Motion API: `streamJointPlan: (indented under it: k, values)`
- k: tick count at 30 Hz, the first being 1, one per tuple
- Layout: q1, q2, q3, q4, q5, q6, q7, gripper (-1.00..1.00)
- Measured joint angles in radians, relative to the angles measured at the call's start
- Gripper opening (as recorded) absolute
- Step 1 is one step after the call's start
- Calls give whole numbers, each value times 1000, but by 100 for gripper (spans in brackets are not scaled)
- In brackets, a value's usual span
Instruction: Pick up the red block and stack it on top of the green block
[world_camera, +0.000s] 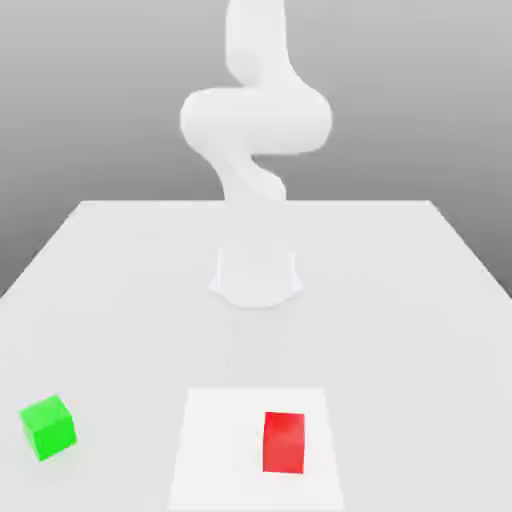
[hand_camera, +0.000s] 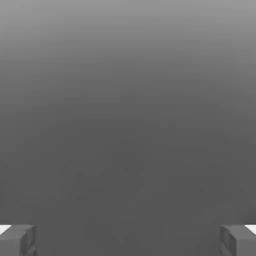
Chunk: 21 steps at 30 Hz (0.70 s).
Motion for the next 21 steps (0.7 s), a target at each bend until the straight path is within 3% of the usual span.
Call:
streamJointPlan:
  k: [21]
  values:
    - [-2,767,69,-291,-22,377,141,0]
